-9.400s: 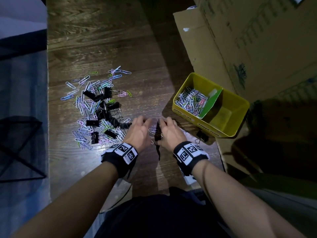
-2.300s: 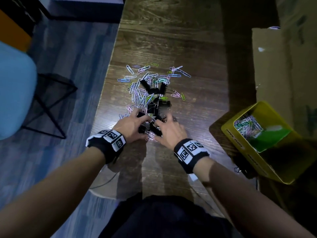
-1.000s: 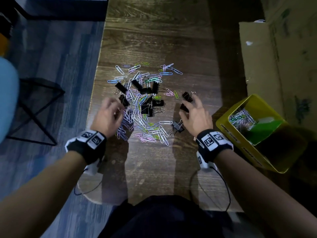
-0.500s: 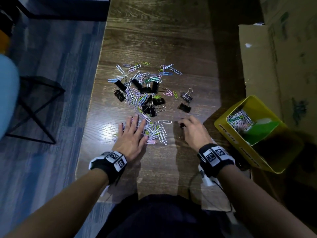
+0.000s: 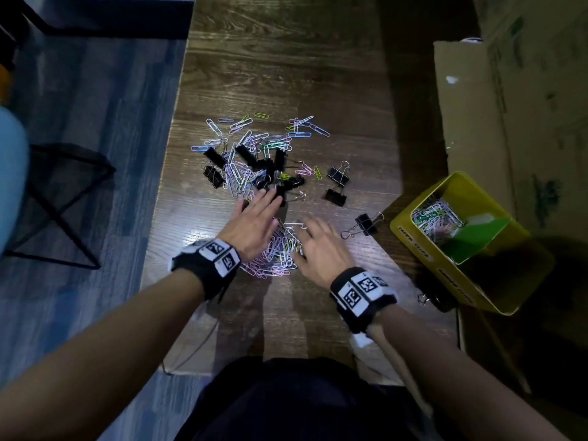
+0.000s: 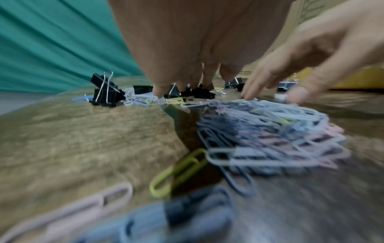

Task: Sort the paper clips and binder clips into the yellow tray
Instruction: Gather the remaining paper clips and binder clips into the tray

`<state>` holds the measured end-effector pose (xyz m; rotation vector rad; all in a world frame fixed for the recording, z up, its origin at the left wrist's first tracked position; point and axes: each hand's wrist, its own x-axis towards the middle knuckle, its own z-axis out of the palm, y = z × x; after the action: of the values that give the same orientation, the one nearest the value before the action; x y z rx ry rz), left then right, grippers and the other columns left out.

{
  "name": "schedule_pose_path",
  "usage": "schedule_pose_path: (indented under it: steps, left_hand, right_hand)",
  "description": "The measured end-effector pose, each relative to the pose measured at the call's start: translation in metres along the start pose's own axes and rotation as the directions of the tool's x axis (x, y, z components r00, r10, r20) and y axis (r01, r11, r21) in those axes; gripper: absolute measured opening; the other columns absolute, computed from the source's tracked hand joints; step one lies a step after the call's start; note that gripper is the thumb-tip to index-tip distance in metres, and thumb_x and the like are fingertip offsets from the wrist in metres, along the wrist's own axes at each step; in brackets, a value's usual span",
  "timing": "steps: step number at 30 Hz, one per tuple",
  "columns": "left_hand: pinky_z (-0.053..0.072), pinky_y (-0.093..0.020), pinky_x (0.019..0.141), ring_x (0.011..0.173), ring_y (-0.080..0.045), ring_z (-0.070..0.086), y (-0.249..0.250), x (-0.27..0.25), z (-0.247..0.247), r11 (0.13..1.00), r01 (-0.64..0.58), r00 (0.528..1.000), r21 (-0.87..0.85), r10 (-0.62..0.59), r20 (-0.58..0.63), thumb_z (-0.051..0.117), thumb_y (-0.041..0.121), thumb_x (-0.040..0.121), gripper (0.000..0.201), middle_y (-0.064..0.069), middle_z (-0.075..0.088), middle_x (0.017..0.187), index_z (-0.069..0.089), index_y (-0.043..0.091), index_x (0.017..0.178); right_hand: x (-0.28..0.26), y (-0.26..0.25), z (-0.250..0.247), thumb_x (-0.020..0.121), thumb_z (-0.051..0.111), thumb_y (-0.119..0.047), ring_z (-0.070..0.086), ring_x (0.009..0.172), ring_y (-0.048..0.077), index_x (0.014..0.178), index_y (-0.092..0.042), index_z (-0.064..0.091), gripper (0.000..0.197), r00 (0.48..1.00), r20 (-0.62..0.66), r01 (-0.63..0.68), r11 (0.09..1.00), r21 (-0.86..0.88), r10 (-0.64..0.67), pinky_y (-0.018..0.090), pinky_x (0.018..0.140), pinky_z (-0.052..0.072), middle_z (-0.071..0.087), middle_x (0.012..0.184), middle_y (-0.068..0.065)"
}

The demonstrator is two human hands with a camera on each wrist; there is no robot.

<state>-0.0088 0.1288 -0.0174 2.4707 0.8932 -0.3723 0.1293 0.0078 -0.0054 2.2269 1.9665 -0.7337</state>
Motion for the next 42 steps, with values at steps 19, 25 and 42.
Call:
schedule_pose_path:
  steps: [19, 25, 42]
  left_hand:
    - [-0.004, -0.04, 0.115, 0.142, -0.012, -0.011, -0.012, -0.076, 0.044, 0.938, 0.202, 0.964, -0.282, -0.242, -0.112, 0.028, 0.052, 0.093, 0.065, 0.008, -0.008, 0.154, 0.003, 0.028, 0.148]
    - [-0.016, -0.037, 0.112, 0.135, -0.018, -0.032, 0.038, -0.067, 0.063, 0.904, 0.257, 0.961, -0.341, -0.278, -0.011, 0.016, 0.045, 0.097, 0.063, -0.008, -0.029, 0.149, -0.011, 0.016, 0.146]
    - [0.042, -0.05, 0.099, 0.123, -0.034, 0.031, 0.031, -0.043, 0.015, 0.983, 0.098, 0.98, 0.158, -0.123, 0.159, 0.081, 0.048, 0.059, 0.109, -0.011, 0.012, 0.147, 0.012, 0.038, 0.143]
  right_hand:
    - [-0.021, -0.006, 0.006, 0.068, 0.073, -0.059, 0.021, 0.136, 0.027, 0.15, -0.014, 0.005, 0.116, 0.995, 0.099, 0.017, 0.993, 0.12, -0.029, 0.044, 0.113, 0.025, 0.019, 0.151, 0.008]
    - [-0.016, -0.022, 0.014, 0.061, 0.079, -0.056, 0.028, 0.129, 0.028, 0.148, -0.006, 0.016, 0.118, 0.998, 0.065, -0.017, 0.998, 0.058, 0.013, 0.043, 0.108, 0.032, 0.026, 0.143, 0.011]
    - [-0.023, -0.017, 0.012, 0.075, 0.077, -0.029, 0.042, 0.125, 0.029, 0.143, -0.01, 0.034, 0.082, 0.996, 0.061, -0.071, 0.979, 0.19, 0.061, 0.037, 0.103, 0.041, 0.037, 0.138, 0.013]
